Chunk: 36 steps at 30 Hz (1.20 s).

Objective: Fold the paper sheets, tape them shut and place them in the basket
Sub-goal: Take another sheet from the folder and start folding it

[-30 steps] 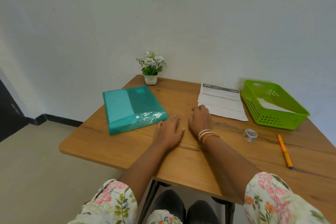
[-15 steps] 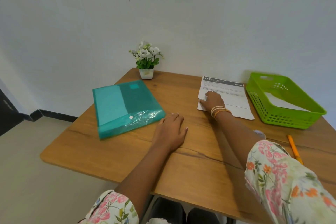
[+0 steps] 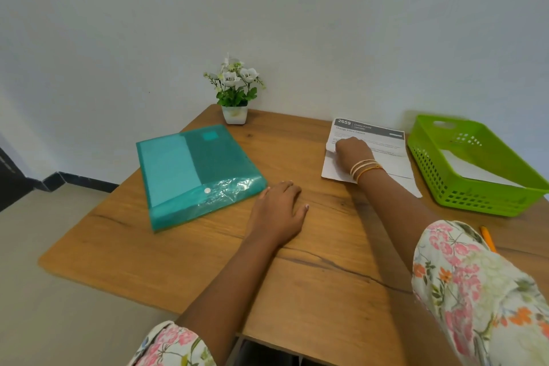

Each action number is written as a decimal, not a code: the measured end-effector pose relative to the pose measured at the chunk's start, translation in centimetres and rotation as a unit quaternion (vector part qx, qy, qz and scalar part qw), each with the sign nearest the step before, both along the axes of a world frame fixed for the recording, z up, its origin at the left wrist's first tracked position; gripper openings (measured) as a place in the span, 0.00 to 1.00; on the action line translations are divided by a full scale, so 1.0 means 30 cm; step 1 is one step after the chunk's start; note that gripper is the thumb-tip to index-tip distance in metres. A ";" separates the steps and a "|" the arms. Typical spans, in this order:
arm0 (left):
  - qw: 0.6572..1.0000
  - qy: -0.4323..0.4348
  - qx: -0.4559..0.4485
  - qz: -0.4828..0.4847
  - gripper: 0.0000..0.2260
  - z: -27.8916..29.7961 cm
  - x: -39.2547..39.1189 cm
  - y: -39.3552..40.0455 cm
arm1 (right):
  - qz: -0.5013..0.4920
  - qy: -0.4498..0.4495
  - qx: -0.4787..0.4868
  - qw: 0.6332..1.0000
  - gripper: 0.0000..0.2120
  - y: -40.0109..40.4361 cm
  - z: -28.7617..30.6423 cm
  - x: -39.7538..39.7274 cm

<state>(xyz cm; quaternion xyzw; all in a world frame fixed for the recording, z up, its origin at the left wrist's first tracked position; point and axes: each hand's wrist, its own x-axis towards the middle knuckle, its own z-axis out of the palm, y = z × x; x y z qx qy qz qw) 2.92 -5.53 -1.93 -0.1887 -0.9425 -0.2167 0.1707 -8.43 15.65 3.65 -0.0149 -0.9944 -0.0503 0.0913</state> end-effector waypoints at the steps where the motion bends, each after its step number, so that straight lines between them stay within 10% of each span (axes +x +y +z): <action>1: 1.000 0.000 0.004 0.000 0.21 0.001 0.000 0.000 | -0.002 0.005 -0.003 1.000 0.09 0.002 0.002 0.003; 7: 0.999 -0.008 0.049 -0.001 0.18 0.023 0.010 -0.003 | 0.012 0.139 -0.138 0.981 0.09 -0.073 -0.022 0.119; 14: 0.963 -0.052 0.263 -0.015 0.16 0.066 0.049 -0.026 | 0.150 0.282 -0.440 0.839 0.10 -0.122 -0.014 0.445; 16: 0.882 -0.142 0.450 0.000 0.13 0.100 0.054 -0.028 | 0.146 0.267 -0.482 0.822 0.13 -0.116 -0.021 0.517; 18: 0.730 -0.255 0.633 0.028 0.16 0.139 0.056 -0.036 | 0.138 0.232 -0.504 0.821 0.15 -0.090 -0.032 0.566; 23: 0.518 -0.419 0.745 -0.035 0.33 0.148 0.106 -0.145 | 0.123 0.063 -0.542 0.829 0.10 -0.028 -0.014 0.662; 25: 0.540 -0.440 0.716 -0.035 0.28 0.158 0.135 -0.172 | 0.112 0.004 -0.527 0.843 0.12 -0.018 0.002 0.685; 29: 0.742 -0.400 0.537 0.037 0.17 0.170 0.171 -0.191 | 0.063 -0.121 -0.424 0.895 0.23 -0.011 0.034 0.694; 36: 0.803 -0.318 0.499 0.072 0.18 0.134 0.198 -0.200 | -0.003 -0.177 -0.400 0.899 0.08 -0.097 0.088 0.672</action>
